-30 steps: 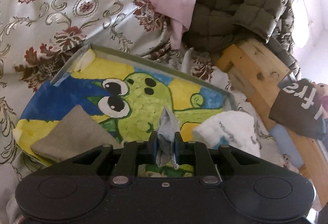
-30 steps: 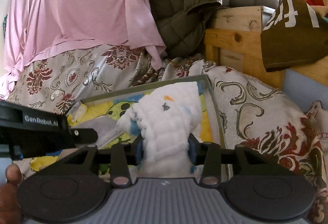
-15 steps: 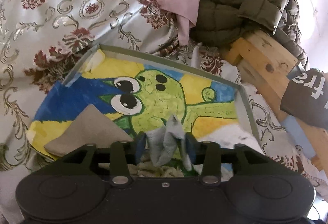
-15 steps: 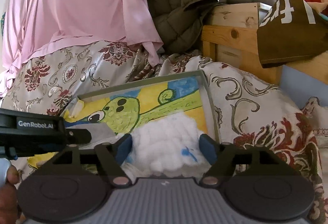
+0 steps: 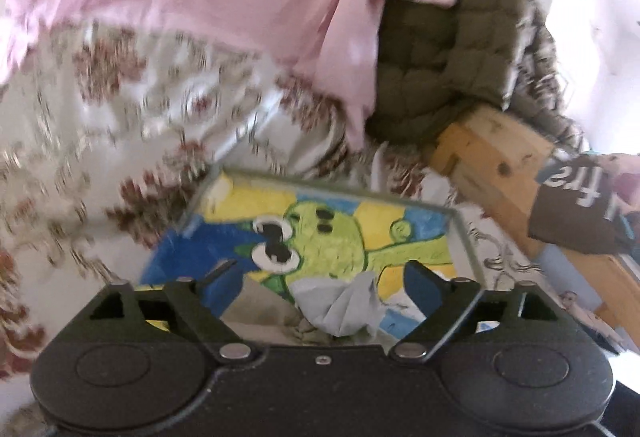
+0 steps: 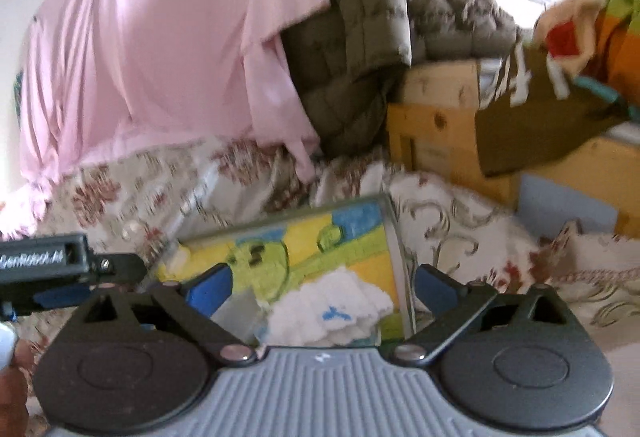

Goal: Organize soft objects
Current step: 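Carry both held items onto the cartoon painting tray and open both tools, then withdraw both open tools from the tray back over the pile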

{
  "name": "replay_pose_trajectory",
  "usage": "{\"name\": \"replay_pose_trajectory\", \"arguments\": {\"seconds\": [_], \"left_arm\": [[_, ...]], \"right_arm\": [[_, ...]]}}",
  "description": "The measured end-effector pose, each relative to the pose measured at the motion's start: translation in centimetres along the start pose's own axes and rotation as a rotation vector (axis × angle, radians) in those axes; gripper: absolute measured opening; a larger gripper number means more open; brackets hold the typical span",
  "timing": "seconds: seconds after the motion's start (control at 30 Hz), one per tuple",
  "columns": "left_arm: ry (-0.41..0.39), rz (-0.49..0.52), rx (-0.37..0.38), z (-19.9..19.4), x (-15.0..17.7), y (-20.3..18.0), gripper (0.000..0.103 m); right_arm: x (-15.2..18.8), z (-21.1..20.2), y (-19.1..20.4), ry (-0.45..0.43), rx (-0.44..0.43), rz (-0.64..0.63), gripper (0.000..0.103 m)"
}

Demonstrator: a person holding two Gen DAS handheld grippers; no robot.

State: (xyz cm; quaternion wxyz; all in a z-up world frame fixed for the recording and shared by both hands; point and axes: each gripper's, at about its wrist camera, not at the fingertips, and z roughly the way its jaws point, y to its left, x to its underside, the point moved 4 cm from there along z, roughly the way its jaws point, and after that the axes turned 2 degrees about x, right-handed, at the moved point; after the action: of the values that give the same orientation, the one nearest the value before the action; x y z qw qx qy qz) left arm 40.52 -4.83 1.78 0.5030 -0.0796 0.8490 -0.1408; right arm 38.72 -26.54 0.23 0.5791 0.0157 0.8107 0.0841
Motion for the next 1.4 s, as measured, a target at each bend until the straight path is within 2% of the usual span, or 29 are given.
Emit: {"name": "replay_pose_trajectory", "arguments": {"seconds": [0.27,0.4,0.57,0.87,1.2,1.4], "left_arm": [[-0.145,0.049,-0.024,-8.7,0.6,0.0,0.1],[-0.208,0.06,-0.053,-13.1,2.4,0.6,0.101],[-0.279,0.081,-0.09,-18.0,4.8,1.5,0.102],[-0.357,0.113,-0.155,-24.8,8.7,3.2,0.102],[-0.347,0.145,-0.175,-28.1,12.4,4.7,0.102],[-0.262,0.164,-0.193,-28.7,14.5,6.0,0.102]], "right_arm": [[-1.2,-6.8,1.1,-0.123,-0.03,0.028,0.103],[-0.2,-10.6,1.8,-0.174,-0.049,0.042,0.103],[1.3,-15.2,3.9,-0.231,-0.078,0.002,0.103],[5.2,-22.0,6.4,-0.253,-0.076,-0.027,0.103],[8.8,-25.8,7.0,-0.2,-0.042,-0.03,0.103],[11.1,-26.8,7.5,-0.132,-0.012,-0.054,0.103]]}}
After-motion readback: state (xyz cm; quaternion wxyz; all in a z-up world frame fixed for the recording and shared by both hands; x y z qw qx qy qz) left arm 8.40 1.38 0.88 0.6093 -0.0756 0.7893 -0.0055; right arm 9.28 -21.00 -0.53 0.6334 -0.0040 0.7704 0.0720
